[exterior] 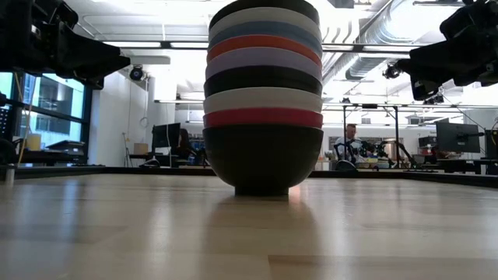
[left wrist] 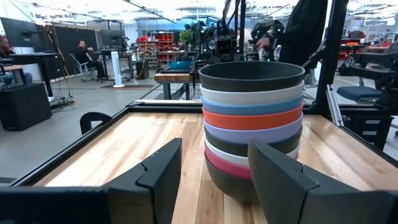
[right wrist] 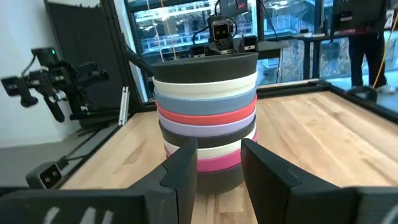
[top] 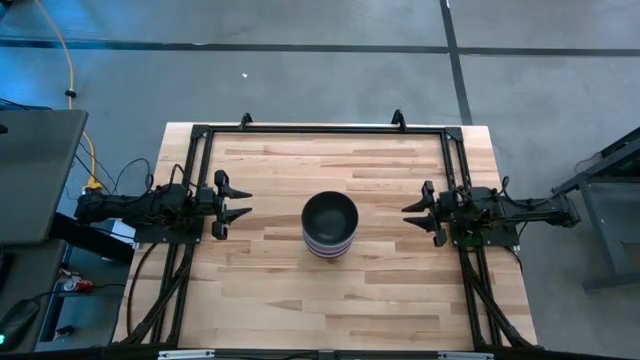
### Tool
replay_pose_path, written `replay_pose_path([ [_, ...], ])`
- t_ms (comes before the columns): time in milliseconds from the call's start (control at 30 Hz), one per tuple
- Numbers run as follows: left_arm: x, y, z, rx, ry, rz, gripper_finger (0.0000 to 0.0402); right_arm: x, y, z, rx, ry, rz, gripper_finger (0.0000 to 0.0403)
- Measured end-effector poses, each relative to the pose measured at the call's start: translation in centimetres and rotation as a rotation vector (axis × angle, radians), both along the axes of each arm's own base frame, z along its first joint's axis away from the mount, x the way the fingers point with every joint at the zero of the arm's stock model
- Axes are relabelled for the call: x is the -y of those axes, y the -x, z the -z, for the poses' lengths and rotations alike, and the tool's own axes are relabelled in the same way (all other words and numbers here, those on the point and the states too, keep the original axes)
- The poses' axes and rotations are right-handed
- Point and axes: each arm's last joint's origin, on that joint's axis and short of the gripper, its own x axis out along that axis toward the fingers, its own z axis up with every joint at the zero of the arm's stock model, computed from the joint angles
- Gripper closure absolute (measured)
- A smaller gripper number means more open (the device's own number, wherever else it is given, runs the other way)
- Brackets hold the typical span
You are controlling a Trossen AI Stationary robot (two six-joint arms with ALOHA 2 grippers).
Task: Nest bowls inside each other
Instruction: Return to Home Position
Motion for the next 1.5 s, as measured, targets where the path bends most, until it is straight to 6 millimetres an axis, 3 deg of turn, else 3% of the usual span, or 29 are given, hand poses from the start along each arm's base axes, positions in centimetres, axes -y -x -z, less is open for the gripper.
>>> replay_pose_path([
  [467,0.0,0.0,-0.01,0.0,0.0,0.0,0.0229,0.0,0.0,-0.01,-0.002,-0.03,0.0,0.0289],
  [667,0.0,0.0,0.0,0.0,0.0,0.0,0.0229,0.0,0.0,-0.01,0.005,0.039,0.002,0.0289],
  [900,0.0,0.0,0.0,0.0,0.0,0.0,0.0229,0.0,0.0,0.02,-0.007,-0.038,0.0,0.0289],
  [1500,0.0,0.0,0.0,0.0,0.0,0.0,0.0229,-0.3,0.05,-0.16,0.022,0.049,-0.103,0.0289],
])
